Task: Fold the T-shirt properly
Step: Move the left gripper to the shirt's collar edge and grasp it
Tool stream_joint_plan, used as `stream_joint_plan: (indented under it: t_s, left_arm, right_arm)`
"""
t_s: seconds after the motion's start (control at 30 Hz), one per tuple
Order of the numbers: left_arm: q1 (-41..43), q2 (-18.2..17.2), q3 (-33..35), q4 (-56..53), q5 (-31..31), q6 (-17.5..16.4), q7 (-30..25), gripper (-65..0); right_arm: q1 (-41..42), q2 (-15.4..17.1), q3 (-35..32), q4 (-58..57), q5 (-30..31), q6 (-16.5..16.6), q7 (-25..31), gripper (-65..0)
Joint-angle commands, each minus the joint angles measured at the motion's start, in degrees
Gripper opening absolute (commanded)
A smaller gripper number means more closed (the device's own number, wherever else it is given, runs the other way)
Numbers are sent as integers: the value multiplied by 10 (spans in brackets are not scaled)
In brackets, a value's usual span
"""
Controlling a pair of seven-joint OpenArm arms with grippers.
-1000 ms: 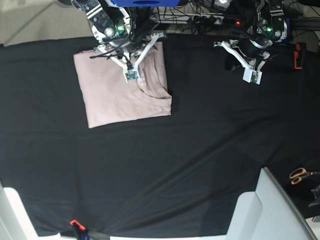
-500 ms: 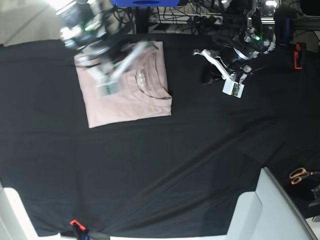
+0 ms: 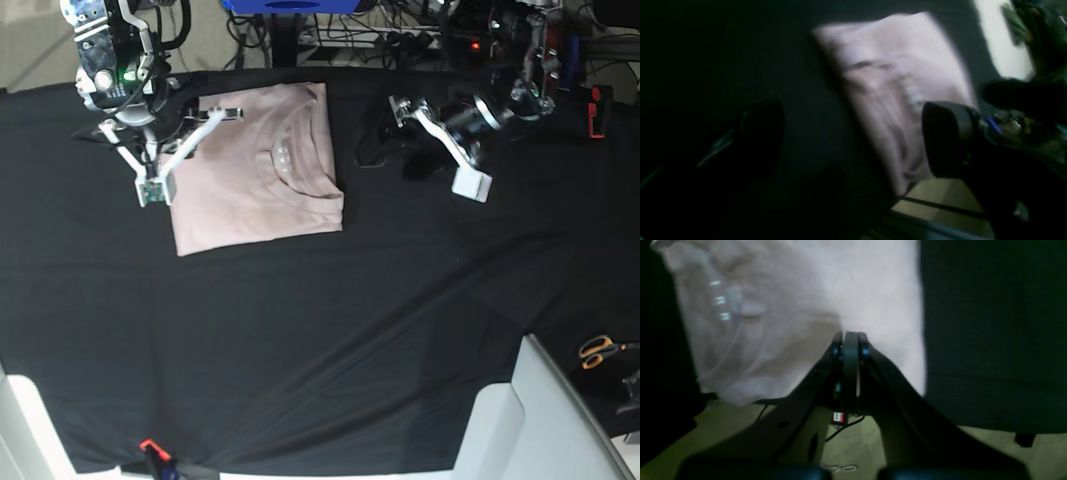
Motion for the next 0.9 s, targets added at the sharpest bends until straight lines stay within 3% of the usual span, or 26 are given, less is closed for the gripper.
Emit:
stream_joint_plan:
  t_s: [0.0, 0.33, 0.63, 0.73, 0.8, 0.87]
  left_arm:
    - [-9, 6, 1, -2, 0, -9, -8, -10]
    - [-60, 64, 77, -94, 111, -9, -11, -10]
    - [-104, 92, 77, -154, 137, -9, -11, -12]
    - [-113, 98, 77, -165, 137, -9, -11, -20]
    - [-120, 98, 78, -175, 137, -9, -11, -104]
    - [-129, 100, 78, -194, 137, -9, -11, -253]
  right_arm:
    - [1, 4, 6, 10, 1, 3, 9, -650]
    - [-2, 8, 10, 10, 1, 3, 9, -650]
    - [-8, 8, 12, 10, 0, 3, 10, -650]
    - [-20, 8, 42, 10, 0, 4, 29, -650]
    - [-37, 8, 67, 10, 0, 4, 56, -650]
    - [-52, 8, 93, 10, 0, 4, 85, -650]
